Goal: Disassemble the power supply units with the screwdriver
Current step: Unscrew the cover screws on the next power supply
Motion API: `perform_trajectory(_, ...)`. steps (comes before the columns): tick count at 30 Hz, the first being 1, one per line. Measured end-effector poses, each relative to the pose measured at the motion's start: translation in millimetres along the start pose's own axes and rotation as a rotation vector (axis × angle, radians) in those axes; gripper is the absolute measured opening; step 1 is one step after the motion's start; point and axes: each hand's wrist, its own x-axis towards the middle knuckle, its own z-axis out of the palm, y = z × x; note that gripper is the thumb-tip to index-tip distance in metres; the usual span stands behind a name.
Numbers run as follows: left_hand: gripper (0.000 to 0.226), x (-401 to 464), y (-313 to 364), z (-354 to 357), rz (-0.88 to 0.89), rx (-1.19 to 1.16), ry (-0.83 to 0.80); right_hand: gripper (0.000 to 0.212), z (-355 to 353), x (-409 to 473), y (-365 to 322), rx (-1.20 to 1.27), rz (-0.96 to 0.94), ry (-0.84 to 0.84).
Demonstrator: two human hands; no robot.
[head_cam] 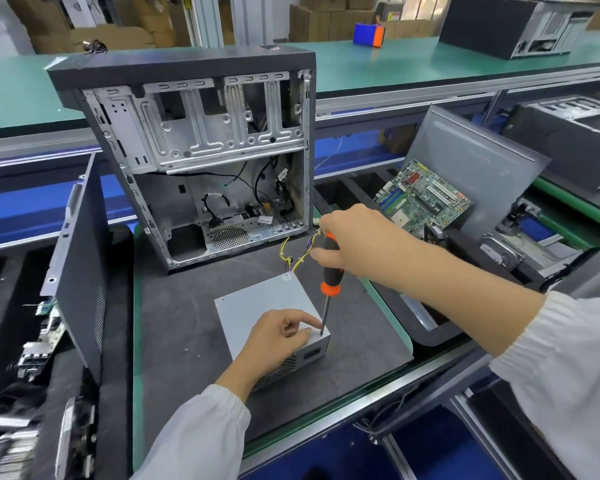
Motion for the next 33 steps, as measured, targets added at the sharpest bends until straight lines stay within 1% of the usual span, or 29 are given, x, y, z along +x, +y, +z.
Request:
perform_trajectory(2, 0.025, 0, 0, 0, 0.011, 0.005, -0.012, 0.030, -7, -3, 6, 0.039, -0.061, -0.101)
perform_trajectory(5, 0.025, 0, 0, -1, 0.010, -0.013, -0.013, 0.029, -16, -8, 10, 0.079, -0.124, -0.226)
perform_trajectory(8, 0.025, 0, 0, 0, 0.016, -0.008, -0.021, 0.029, -18, -9, 10, 0.021, -0.174, -0.280)
perform_trajectory(11, 0.024, 1, 0, -1, 0.021, -0.029, -0.034, 0.024, -21, -6, 11, -0.007, -0.205, -0.321)
perform_trajectory(14, 0.020, 4, 5, -8, 0.029, -0.152, -0.050, 0.015, -23, -4, 13, 0.054, -0.287, -0.391)
perform_trajectory(18, 0.021, 13, 17, -17, 0.056, -0.229, -0.195, 0.026, -26, 0, 8, 0.047, -0.411, -0.430)
perform_trajectory(20, 0.020, 16, 24, -16, 0.068, -0.273, -0.222, 0.029, -28, 2, 6, 0.036, -0.439, -0.439)
perform_trajectory(22, 0.014, 18, 29, -13, 0.079, -0.322, -0.205, 0.026, -30, 3, 5, 0.058, -0.402, -0.445)
perform_trajectory(23, 0.013, 20, 30, -11, 0.086, -0.348, -0.201, 0.030, -30, 2, 6, 0.066, -0.352, -0.422)
perform_trajectory(25, 0.011, 22, 31, -9, 0.090, -0.372, -0.200, 0.055, -28, -1, 5, 0.024, -0.192, -0.317)
perform_trajectory(26, 0.009, 22, 32, -9, 0.092, -0.368, -0.197, 0.065, -26, -2, 3, -0.057, -0.110, -0.276)
perform_trajectory(27, 0.008, 22, 33, -9, 0.093, -0.359, -0.195, 0.067, -25, -4, 0, -0.144, -0.052, -0.247)
perform_trajectory(28, 0.007, 22, 33, -8, 0.096, -0.346, -0.192, 0.063, -22, -4, -2, -0.223, -0.033, -0.227)
perform_trajectory(29, 0.007, 22, 33, -8, 0.099, -0.330, -0.195, 0.059, -21, -5, -3, -0.269, -0.052, -0.202)
perform_trajectory(30, 0.006, 22, 33, -8, 0.105, -0.315, -0.206, 0.053, -20, -5, -3, -0.285, -0.088, -0.215)
perform_trajectory(31, 0.006, 22, 34, -9, 0.108, -0.309, -0.222, 0.043, -23, -6, -4, -0.265, -0.136, -0.247)
perform_trajectory(33, 0.009, 23, 38, -10, 0.105, -0.342, -0.238, 0.011, -32, -7, -1, -0.185, -0.224, -0.351)
